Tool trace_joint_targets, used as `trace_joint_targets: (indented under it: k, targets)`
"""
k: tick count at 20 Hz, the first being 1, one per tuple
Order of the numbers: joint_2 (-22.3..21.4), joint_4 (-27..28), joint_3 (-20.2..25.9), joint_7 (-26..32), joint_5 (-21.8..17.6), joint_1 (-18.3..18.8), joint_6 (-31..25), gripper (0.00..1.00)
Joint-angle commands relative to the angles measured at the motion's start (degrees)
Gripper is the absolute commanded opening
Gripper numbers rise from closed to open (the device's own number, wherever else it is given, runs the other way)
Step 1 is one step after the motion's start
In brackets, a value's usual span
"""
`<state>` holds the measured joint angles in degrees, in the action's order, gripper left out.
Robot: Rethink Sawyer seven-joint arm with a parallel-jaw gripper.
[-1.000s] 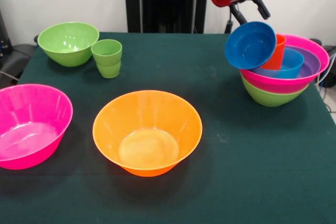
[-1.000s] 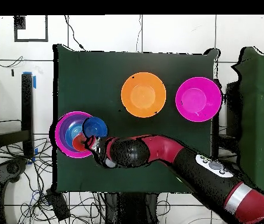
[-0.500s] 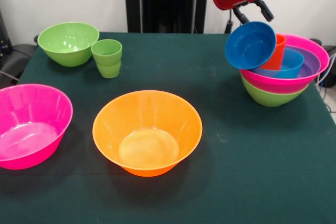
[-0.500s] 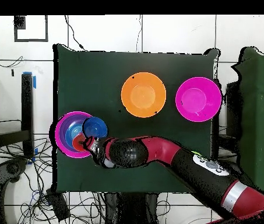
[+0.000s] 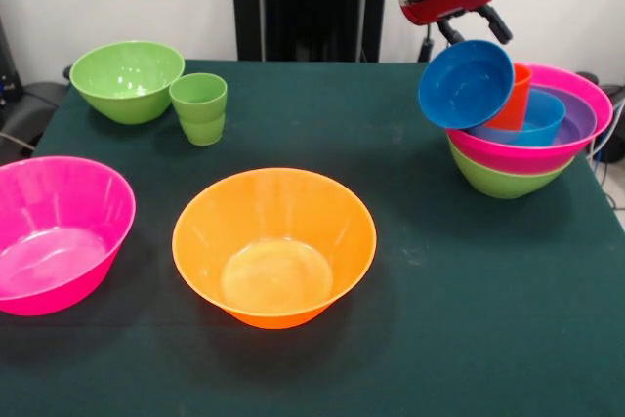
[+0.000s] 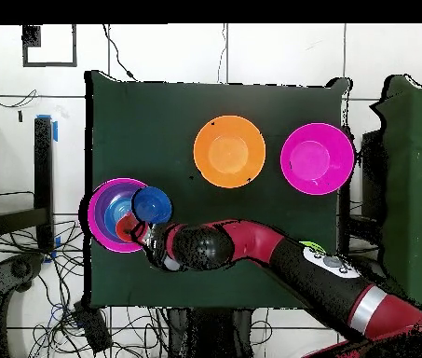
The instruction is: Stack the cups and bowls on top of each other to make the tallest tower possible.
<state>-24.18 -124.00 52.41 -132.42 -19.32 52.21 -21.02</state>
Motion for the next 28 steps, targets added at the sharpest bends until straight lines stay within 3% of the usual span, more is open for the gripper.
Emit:
trace_joint_targets:
  k: [1,8,11,19,28]
  targets:
    - [2.1,4.2,-3.5,2.0,-4.0,-2.8,3.2,1.00]
    - [-3.1,0.1,-1.4,-0.1,-2.0,-1.4,1.0,1.00]
    - [-7.9,-3.2,1.2,-1.2,0.3,0.3,-1.4,1.00]
    - [-15.3,-7.9,6.4,-2.1,5.6,3.0,-6.0,1.00]
    - [-20.7,-11.4,7.1,-4.0,12.2,2.5,-10.8,1.00]
